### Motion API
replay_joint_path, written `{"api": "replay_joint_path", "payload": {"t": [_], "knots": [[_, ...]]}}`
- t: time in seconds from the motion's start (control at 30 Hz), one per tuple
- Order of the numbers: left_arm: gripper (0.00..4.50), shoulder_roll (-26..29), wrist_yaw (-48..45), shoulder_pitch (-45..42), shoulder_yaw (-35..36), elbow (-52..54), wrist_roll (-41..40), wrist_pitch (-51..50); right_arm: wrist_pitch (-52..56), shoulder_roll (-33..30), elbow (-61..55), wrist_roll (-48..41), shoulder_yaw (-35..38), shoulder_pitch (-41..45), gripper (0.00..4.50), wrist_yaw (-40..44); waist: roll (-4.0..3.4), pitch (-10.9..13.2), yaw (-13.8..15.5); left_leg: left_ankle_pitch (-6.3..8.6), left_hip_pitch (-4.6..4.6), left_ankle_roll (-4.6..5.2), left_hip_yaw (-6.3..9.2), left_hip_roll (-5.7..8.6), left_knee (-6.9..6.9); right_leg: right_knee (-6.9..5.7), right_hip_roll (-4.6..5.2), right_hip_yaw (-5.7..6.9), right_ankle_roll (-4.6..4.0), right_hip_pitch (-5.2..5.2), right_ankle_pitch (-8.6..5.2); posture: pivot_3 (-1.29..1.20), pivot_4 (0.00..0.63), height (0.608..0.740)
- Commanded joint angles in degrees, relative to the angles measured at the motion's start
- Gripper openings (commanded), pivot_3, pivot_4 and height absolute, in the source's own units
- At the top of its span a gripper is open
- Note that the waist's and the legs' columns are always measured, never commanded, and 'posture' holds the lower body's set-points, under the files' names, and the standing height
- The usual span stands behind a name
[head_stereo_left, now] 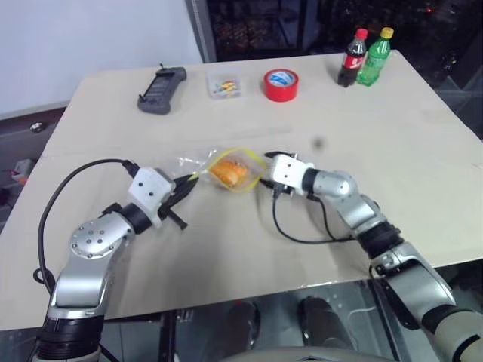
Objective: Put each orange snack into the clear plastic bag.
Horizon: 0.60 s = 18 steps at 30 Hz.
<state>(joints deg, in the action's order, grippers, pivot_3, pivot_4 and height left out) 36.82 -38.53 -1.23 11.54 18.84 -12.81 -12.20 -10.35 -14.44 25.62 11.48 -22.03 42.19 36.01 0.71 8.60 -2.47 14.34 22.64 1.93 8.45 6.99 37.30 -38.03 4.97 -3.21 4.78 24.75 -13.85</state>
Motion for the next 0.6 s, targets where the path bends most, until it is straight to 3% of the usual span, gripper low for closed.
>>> {"api": "replay_joint_path", "payload": {"t": [0.03,0.07,0.1,0.13,0.37,0.6], "knots": [[0.0,0.58,0.6,0.67,1.38,3.32,-0.49,-0.2,-2.7,0.36,-0.12,-0.73,1.01,1.24,1.21,0.58,0.0,0.0,0.02,0.0,0.0,0.0,0.0,0.0,0.0,0.01,0.0,0.0,0.0,0.0,0.0,0.0,0.15,0.74],[0.0,0.54,0.68,0.72,1.29,3.57,-0.48,-0.4,-3.13,0.3,-0.09,-0.86,1.05,1.33,0.93,0.93,0.0,0.0,0.03,0.0,0.0,0.0,0.0,0.0,0.0,0.01,0.0,0.0,0.0,0.0,0.0,0.0,0.15,0.74],[0.0,0.54,0.71,0.73,1.22,3.68,-0.45,-0.51,-3.38,0.23,-0.12,-0.94,1.12,1.42,0.26,1.2,0.0,0.0,0.04,0.0,0.0,0.0,0.01,0.0,0.0,0.0,0.0,0.01,0.0,0.0,0.0,0.0,0.15,0.74],[0.0,0.58,0.73,0.65,1.13,3.69,-0.34,-0.56,-3.24,0.2,-0.28,-1.17,1.4,1.5,0.13,1.41,0.0,0.0,0.05,0.0,0.0,0.0,0.02,0.0,0.0,-0.01,0.0,0.01,0.0,0.0,0.0,0.0,0.15,0.74],[0.0,0.27,0.98,-5.97,0.99,-0.34,-1.51,-2.09,-3.01,-2.54,3.2,-0.32,4.93,5.7,0.13,-1.76,0.0,0.0,0.15,0.0,0.0,0.0,0.02,0.0,0.01,-0.02,-0.01,0.02,0.0,0.0,0.0,0.0,0.15,0.74],[0.0,-1.2,2.55,-34.43,-4.68,-30.68,4.98,6.98,-7.59,-10.52,22.44,3.92,8.53,21.03,0.13,-12.02,0.04,0.02,0.48,-0.04,0.04,-0.06,0.18,0.04,0.09,0.01,0.0,0.22,-0.1,-0.01,0.07,0.0,0.15,0.74]]}}
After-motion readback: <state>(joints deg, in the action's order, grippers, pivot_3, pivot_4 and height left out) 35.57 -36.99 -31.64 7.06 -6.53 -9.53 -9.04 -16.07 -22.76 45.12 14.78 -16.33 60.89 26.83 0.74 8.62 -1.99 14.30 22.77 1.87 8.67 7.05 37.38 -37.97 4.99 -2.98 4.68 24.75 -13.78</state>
